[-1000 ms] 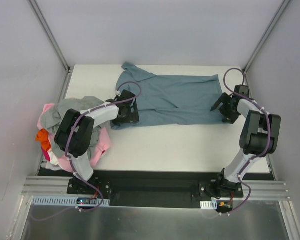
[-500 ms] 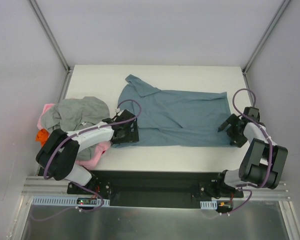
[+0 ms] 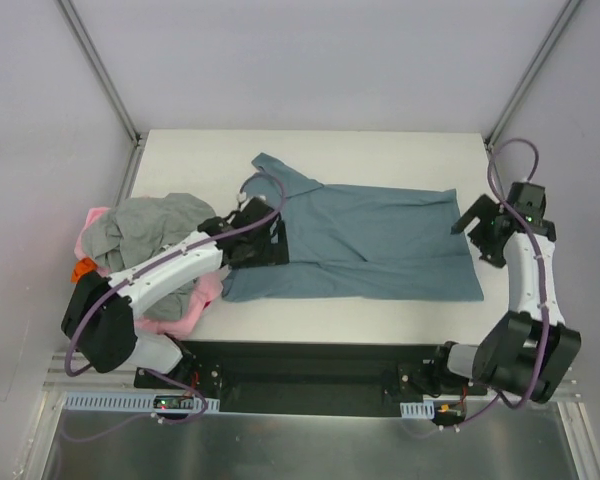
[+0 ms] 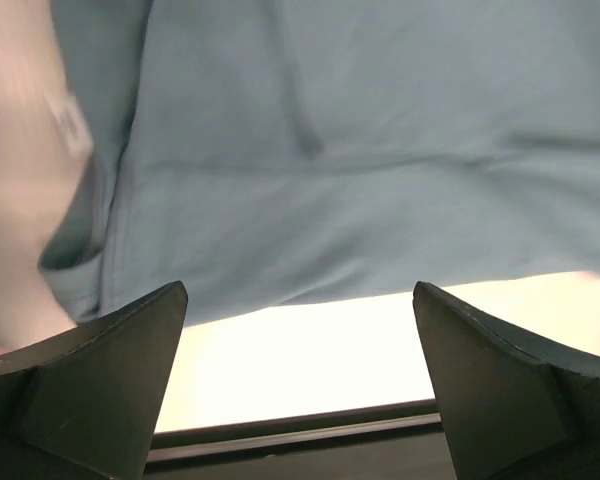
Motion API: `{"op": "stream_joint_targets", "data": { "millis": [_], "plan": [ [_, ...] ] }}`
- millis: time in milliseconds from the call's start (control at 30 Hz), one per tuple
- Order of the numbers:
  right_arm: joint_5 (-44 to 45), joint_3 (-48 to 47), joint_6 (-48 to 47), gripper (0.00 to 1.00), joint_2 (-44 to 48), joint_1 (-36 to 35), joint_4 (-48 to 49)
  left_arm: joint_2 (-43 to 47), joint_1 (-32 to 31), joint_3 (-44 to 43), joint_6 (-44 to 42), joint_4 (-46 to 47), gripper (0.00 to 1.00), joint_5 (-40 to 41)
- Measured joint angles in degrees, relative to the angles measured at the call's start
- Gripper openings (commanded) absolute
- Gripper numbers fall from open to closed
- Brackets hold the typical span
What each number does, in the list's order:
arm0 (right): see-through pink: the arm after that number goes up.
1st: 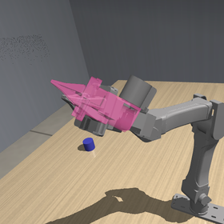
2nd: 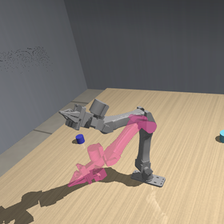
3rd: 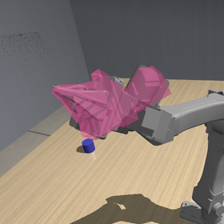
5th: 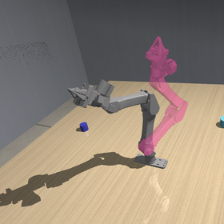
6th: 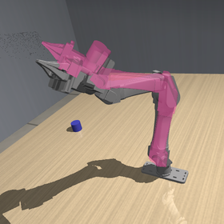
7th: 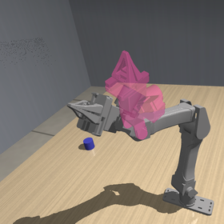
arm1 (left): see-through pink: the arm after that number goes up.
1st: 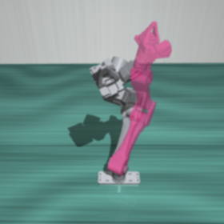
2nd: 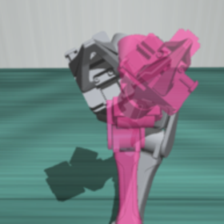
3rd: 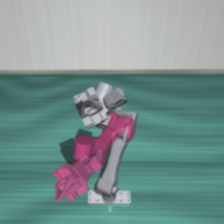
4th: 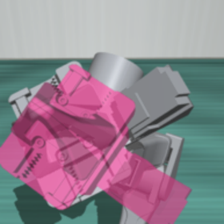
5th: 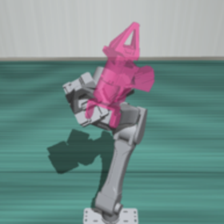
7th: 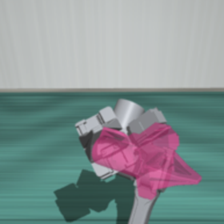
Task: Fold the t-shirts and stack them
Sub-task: Fold the flattened tshirt in 1/3 of the way
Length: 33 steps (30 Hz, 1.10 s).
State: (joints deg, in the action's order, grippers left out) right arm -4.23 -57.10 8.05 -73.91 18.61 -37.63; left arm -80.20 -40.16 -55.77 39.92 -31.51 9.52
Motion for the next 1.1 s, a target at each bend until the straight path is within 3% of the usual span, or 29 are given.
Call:
{"op": "stream_joint_targets", "data": {
  "millis": [167, 233, 400, 700, 1100],
  "plan": [
    [0.42, -11.04, 0.46, 0.96, 8.09, -10.34, -0.83, 2.08, 0.00, -12.50, 2.27, 0.00, 0.90, 3.21],
    [0.55, -11.82, 0.94, 0.96, 9.60, -15.08, -0.74, 2.10, 0.00, -13.51, 5.79, 0.48, 0.83, 4.92],
    [0.96, -9.51, 3.30, 0.96, 8.39, -21.73, -1.27, -4.52, 0.02, -13.44, 17.16, 0.81, 0.80, 7.72],
    [2.54, -7.78, 3.89, 0.96, 5.20, -23.04, -3.63, -12.37, 0.66, -9.22, 29.57, 1.25, 0.73, 10.64],
    [4.94, -7.91, 3.89, 0.96, 1.84, -23.04, -5.75, -17.90, 1.97, -7.93, 32.98, 6.36, 0.61, 8.61]
  ]
}}
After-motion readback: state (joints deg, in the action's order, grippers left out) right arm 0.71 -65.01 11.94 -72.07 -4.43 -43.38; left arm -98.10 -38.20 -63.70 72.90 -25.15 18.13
